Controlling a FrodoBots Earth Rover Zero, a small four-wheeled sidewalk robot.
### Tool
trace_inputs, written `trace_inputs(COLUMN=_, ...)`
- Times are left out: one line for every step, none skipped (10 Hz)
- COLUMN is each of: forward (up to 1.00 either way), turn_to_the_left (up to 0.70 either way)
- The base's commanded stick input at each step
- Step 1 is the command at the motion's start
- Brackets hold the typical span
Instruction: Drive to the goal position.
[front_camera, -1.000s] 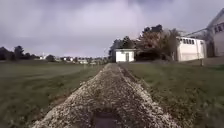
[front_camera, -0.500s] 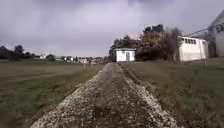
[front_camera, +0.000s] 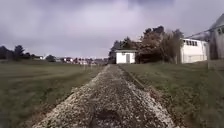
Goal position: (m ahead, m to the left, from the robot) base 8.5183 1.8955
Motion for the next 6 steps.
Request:
trace_inputs(forward=0.65, turn_to_the_left=0.0)
trace_inputs(forward=0.66, turn_to_the_left=0.0)
trace_inputs(forward=0.65, turn_to_the_left=0.0)
trace_inputs(forward=0.66, turn_to_the_left=0.0)
trace_inputs(forward=0.67, turn_to_the_left=0.0)
trace_inputs(forward=0.67, turn_to_the_left=0.0)
